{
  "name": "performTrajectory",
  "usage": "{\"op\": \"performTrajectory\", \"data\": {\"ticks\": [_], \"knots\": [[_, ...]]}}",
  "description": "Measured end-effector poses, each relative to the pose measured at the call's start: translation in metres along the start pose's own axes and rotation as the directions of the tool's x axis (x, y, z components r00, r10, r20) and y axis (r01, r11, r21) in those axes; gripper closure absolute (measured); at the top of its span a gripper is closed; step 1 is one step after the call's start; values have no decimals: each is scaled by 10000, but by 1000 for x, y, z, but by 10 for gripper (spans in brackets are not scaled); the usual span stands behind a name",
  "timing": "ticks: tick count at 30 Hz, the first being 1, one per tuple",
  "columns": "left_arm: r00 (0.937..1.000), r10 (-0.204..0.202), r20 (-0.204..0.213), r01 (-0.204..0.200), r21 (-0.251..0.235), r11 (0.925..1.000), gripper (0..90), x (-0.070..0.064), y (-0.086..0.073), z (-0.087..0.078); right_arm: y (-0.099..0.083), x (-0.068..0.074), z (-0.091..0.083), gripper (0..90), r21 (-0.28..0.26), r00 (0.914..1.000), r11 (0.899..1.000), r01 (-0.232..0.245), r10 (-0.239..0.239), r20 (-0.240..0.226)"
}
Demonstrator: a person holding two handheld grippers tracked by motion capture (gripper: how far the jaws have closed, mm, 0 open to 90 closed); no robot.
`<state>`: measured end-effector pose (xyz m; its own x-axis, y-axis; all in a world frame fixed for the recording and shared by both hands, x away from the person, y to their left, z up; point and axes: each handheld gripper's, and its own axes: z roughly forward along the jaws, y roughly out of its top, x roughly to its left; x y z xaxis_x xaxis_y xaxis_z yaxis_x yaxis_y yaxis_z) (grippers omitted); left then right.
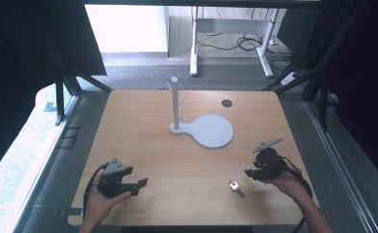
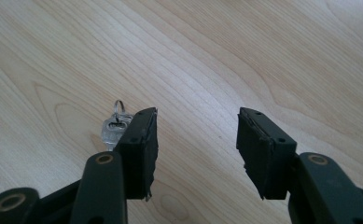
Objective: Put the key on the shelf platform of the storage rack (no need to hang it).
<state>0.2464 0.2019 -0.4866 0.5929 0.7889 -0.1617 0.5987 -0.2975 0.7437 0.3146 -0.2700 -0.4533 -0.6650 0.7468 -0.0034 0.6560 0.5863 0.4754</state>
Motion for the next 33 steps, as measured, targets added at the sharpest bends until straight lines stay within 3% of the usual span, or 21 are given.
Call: {"op": "performTrajectory", "data": {"ticks": [5, 23, 33], "knots": [[10000, 4, 18, -4, 87, 10000, 261, -1, 0, 2, 4, 6, 2, 521, 166, 9993, 9995, 280, -276, -238], [9998, 125, 157, -127, 123, 9998, 261, -5, 0, 2, 13, 20, 6, 567, 650, 9971, 9967, 481, -441, -614], [9998, 126, 152, -129, 167, 9998, 261, -5, 0, 3, 20, 35, 22, 584, 1211, 9925, 9886, 897, -785, -943]]}}
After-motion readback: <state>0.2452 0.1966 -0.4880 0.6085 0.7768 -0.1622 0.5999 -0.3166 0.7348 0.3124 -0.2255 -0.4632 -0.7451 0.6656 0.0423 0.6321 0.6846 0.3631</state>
